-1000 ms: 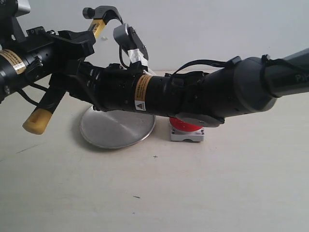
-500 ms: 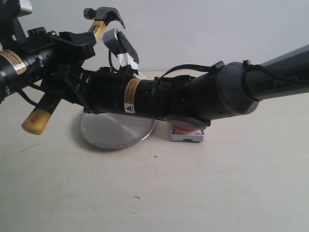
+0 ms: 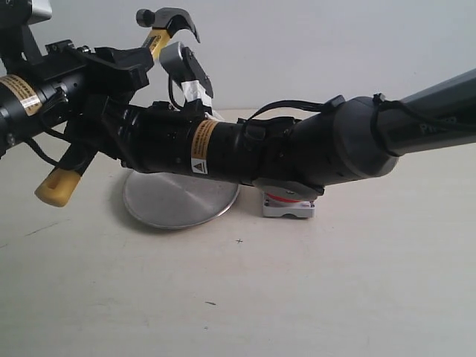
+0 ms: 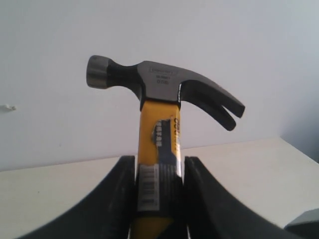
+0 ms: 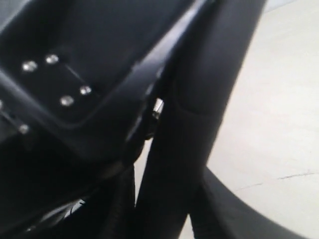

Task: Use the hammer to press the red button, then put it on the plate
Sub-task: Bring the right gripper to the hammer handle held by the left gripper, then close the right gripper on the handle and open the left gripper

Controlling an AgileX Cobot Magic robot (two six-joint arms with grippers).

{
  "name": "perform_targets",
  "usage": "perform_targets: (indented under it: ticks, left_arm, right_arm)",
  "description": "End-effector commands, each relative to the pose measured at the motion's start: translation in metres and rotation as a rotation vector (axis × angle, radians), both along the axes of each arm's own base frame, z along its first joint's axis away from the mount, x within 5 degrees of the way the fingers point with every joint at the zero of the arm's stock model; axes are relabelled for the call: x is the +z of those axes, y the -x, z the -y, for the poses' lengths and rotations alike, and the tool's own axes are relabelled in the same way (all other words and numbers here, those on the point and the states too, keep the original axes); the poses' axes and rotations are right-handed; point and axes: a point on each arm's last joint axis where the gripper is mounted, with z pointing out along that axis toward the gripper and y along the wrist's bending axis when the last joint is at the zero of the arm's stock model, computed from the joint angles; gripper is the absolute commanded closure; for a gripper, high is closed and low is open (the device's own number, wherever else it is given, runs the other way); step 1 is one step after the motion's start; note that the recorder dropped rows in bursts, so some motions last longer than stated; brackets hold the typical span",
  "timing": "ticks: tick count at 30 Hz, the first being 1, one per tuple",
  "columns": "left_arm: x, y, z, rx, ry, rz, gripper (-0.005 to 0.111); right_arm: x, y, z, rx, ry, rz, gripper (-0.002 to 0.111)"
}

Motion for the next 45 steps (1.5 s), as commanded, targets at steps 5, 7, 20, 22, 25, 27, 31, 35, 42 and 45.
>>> perform_targets:
  ticks: [5,7,20,22,25,27,31,35,42,45]
  left_arm:
    - [0.0085,0.0024,0.0032,-0.027,0.018,0.040,0.107]
    - [0.0083,0.0024,0.0031,-0.026,0.017,0.038,0.107]
    - [0.0100,0.0027,0.0037,-0.035,-0.010,0.080,0.107]
    - [0.0100,0.0027,0.0037,-0.035,-0.010,0.080,0.107]
    - [0.0100,0.0027,0.0037,-0.035,-0.010,0.080,0.107]
    - [0.0100,0.0027,0.0037,-0.035,-0.010,0.080,0.107]
    - [0.0098,0.0027,0.0036,-0.034,-0.002,0.072,0.105]
    - [0.0096,0.0027,0.0036,-0.033,0.000,0.067,0.091]
    - [0.0082,-0.0005,-0.0020,0.011,0.014,0.038,0.053]
    - [0.0079,-0.0021,-0.0059,0.029,-0.008,0.044,0.047]
  right_arm:
    - [0.0114,0.0012,-0.0022,0.030,-0.078,0.006,0.106]
    - [0.0114,0.0012,-0.0022,0.030,-0.078,0.006,0.106]
    - [0.0117,0.0025,-0.0028,0.045,-0.077,0.014,0.107]
    - [0.0118,0.0025,-0.0028,0.046,-0.078,0.015,0.108]
    - [0.0118,0.0025,-0.0028,0.046,-0.078,0.015,0.108]
    - [0.0118,0.0025,-0.0028,0.046,-0.078,0.015,0.108]
    - [0.0118,0.0025,-0.0028,0.045,-0.088,-0.004,0.108]
    - [0.0116,0.0024,-0.0028,0.044,-0.091,-0.013,0.108]
    - [0.0104,0.0038,-0.0034,0.060,-0.081,-0.026,0.108]
    - [0.0098,0.0044,-0.0037,0.067,-0.071,-0.021,0.108]
